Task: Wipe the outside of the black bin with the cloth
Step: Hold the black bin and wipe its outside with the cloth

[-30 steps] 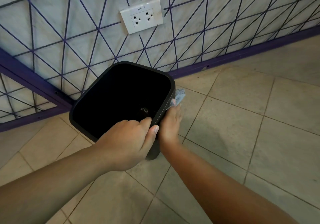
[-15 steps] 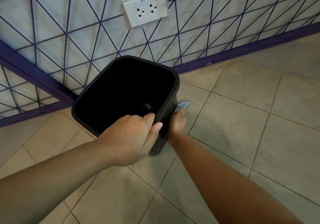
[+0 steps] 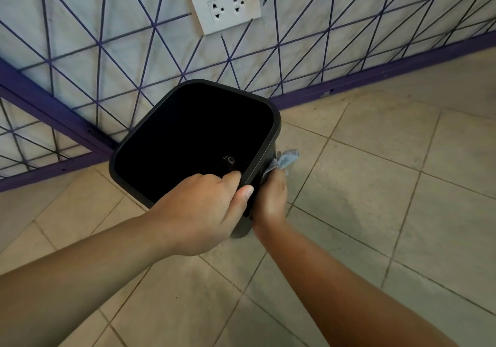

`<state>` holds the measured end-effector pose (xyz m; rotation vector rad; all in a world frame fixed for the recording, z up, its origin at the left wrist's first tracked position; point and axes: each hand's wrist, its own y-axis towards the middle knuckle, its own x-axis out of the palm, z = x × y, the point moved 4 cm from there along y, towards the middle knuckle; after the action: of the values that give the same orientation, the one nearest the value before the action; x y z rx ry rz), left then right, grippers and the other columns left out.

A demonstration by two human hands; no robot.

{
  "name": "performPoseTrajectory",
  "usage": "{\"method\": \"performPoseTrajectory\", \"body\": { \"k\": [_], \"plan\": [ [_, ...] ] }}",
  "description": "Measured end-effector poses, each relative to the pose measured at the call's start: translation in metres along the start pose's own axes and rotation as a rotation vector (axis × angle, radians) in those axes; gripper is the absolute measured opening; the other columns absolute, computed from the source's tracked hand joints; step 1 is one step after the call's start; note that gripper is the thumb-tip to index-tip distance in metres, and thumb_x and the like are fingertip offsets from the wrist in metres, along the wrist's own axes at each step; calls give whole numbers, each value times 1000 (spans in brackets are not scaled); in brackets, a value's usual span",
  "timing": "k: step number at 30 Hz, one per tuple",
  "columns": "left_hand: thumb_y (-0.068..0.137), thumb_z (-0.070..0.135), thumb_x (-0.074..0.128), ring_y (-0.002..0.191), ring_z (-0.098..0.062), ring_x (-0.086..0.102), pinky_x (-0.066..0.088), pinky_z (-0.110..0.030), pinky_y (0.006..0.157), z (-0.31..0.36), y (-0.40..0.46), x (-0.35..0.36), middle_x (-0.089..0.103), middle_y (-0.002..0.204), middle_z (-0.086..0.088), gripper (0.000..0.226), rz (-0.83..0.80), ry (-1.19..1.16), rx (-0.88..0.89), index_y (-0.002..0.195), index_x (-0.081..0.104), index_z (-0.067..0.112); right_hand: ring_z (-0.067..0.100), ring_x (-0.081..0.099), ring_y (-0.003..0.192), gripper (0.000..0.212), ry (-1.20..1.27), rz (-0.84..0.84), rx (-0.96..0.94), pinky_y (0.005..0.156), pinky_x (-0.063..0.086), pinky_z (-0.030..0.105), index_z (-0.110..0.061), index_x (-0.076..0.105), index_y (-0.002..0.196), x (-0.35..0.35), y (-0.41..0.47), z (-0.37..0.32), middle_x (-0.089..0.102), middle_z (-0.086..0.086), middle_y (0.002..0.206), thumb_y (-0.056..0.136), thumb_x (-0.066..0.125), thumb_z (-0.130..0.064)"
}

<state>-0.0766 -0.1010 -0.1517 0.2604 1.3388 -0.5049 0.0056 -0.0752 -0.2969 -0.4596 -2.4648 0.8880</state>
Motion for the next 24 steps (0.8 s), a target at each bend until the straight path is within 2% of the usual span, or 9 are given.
{"method": "performPoseTrajectory", "body": {
  "k": [2, 5, 8, 10, 13, 15, 18, 22, 24],
  "plan": [
    [96, 53, 14, 50, -9, 47, 25, -22, 47, 1, 1, -1, 45, 55, 7, 34, -1, -1, 5, 72, 31, 36, 37, 30, 167, 73, 14, 31, -17, 135, 28, 63, -13, 38, 169, -3, 6, 2, 40, 4, 172, 106, 22, -46],
    [96, 53, 14, 48, -9, 46, 24, -22, 47, 2, 1, -1, 44, 53, 7, 34, 0, -5, 3, 72, 31, 35, 38, 41, 160, 61, 84, 87, 104, 134, 30, 61, -17, 41, 168, -4, 22, -4, 38, 12, 176, 114, 26, -42],
    [96, 53, 13, 51, -9, 49, 27, -22, 48, 2, 1, -1, 46, 55, 6, 36, 4, -4, 4, 75, 35, 34, 38, 43, 159, 78, 48, 8, 54, 132, 33, 65, -15, 45, 163, 4, 1, -1, 41, 15, 173, 96, 31, -52],
    [96, 53, 13, 50, -9, 50, 27, -22, 47, 2, 2, -1, 46, 55, 7, 36, 5, -11, 6, 74, 35, 33, 36, 37, 163, 77, 54, 31, 23, 133, 32, 64, -16, 51, 154, 4, -7, 1, 45, 9, 169, 89, 29, -51],
    [95, 54, 10, 50, -9, 51, 27, -20, 46, 3, 1, -3, 46, 55, 8, 37, 9, 2, 6, 74, 33, 34, 32, 29, 168, 63, 83, 65, 78, 136, 26, 61, -23, 45, 164, -3, 10, -1, 38, 5, 177, 110, 27, -47],
    [93, 56, 6, 50, -8, 50, 26, -19, 46, 3, 1, -3, 45, 54, 8, 39, 23, 14, 7, 75, 32, 35, 29, 27, 169, 68, 73, 38, 108, 137, 24, 62, -30, 38, 170, -2, 13, 0, 34, 5, 180, 108, 27, -55],
    [96, 55, 10, 50, -9, 50, 27, -21, 47, 3, 1, -2, 46, 54, 7, 37, 12, -2, 10, 73, 32, 35, 31, 27, 169, 91, 37, -1, 61, 136, 24, 64, -25, 36, 171, 2, -1, 2, 36, 6, 179, 88, 26, -60],
    [97, 51, 16, 44, -11, 45, 25, -23, 46, 1, 3, -3, 42, 50, 6, 36, 15, -11, 21, 72, 34, 33, 37, 39, 161, 66, 73, 56, 140, 134, 31, 59, -20, 43, 167, -4, 13, -4, 46, 12, 170, 111, 23, -50],
    [97, 50, 17, 43, -10, 44, 25, -22, 45, 2, 3, -3, 40, 49, 5, 35, 17, -12, 22, 71, 34, 33, 40, 50, 152, 62, 100, 56, 189, 130, 38, 60, -19, 49, 163, -5, 14, -10, 51, 16, 164, 113, 29, -50]
  ]
}}
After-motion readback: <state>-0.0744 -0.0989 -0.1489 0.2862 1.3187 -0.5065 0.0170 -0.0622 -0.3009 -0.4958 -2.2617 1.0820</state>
